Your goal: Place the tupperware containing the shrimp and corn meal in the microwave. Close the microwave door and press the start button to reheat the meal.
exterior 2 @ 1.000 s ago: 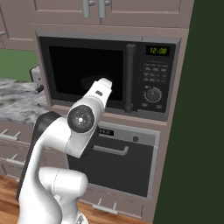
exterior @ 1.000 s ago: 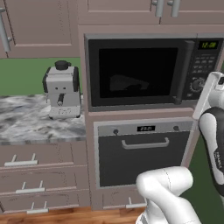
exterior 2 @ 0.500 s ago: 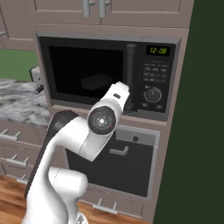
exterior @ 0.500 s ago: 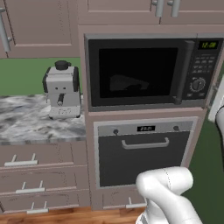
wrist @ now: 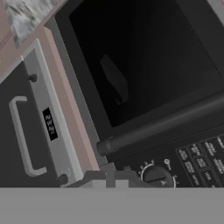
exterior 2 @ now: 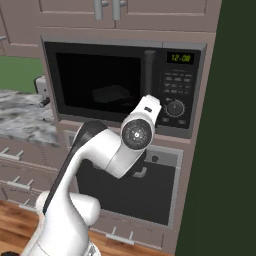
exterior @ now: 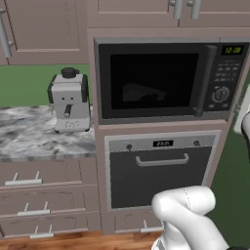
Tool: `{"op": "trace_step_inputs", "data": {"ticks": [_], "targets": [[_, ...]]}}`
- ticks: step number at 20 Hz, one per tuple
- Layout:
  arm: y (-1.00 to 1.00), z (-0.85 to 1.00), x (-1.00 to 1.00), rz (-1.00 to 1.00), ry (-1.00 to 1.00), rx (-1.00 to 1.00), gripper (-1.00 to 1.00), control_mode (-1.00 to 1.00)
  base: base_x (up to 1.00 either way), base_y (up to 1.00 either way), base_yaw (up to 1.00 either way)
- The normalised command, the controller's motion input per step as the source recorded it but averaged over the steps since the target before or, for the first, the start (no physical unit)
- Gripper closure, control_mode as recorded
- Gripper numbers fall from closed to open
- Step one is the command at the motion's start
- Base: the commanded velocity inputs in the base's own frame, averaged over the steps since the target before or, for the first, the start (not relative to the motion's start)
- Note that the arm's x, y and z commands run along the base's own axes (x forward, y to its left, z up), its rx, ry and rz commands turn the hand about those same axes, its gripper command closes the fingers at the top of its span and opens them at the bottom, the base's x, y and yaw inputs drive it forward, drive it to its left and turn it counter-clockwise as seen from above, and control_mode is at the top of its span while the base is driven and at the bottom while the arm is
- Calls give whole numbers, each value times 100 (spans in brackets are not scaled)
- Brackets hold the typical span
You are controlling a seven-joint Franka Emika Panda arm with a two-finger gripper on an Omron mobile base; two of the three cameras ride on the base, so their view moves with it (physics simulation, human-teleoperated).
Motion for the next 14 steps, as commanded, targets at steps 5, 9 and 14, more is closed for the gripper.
{"op": "trace_step_inputs", "data": {"ticks": [5, 9, 14], "targets": [[-22, -37, 51, 0, 0, 0, 100, -100, 0, 0, 0], [-8, -19, 33, 3, -5, 0, 100, -100, 0, 0, 0], [-2, -10, 27, 10, -8, 0, 100, -100, 0, 0, 0]]}}
